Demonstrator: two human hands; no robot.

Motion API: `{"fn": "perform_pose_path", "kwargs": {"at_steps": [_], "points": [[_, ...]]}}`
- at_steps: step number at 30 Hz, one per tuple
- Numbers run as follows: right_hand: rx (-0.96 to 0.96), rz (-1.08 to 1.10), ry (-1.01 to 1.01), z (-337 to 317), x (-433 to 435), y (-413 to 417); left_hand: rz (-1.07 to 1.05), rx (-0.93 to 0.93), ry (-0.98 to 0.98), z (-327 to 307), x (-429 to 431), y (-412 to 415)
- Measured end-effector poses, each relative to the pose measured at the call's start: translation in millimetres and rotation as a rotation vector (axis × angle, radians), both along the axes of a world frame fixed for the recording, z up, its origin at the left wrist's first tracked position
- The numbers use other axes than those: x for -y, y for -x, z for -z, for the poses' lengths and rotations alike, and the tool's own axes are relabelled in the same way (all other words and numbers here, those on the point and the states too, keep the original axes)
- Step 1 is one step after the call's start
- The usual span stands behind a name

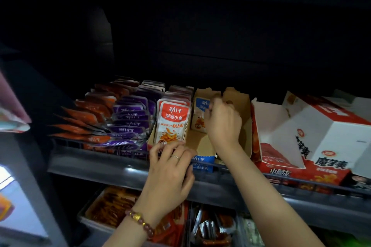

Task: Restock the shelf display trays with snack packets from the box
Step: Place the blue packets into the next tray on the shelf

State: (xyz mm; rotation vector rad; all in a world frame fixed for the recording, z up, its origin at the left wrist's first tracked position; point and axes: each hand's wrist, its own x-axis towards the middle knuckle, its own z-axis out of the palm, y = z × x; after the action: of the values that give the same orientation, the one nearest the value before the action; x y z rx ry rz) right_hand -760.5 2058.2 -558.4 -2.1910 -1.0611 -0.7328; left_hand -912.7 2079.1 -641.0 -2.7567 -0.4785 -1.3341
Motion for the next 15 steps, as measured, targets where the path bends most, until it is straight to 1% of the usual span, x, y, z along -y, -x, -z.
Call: {"fn": "perform_pose_path", "kwargs": {"at_steps": [2, 5, 10, 12, 15], "points": [[0.017, -0.01, 0.082, 0.2, 0.3, -0.1, -0.004, -0.004, 0.0, -0.1, 0.2, 0.3], [-0.016, 0.012, 0.229, -3.3, 3.7, -0.3, -0.007, -0.006, -0.008, -0.6, 0.6, 0.8], [-0.039, -0.015, 0.46, -6.3, 5.1, 0.2, -0.006, -0.008, -0.011, -1.0, 0.5, 0.6], [-0.07, 0.003, 0.51, -7.3, 3.7, 0.3, -0.006, -0.005, -0.011, -0.8, 1.1, 1.0], [-0.106, 0.003, 0.517, -8.3, 3.3, 1.3, -0.012, -0.009, -0.014, -1.3, 1.8, 1.3]]}}
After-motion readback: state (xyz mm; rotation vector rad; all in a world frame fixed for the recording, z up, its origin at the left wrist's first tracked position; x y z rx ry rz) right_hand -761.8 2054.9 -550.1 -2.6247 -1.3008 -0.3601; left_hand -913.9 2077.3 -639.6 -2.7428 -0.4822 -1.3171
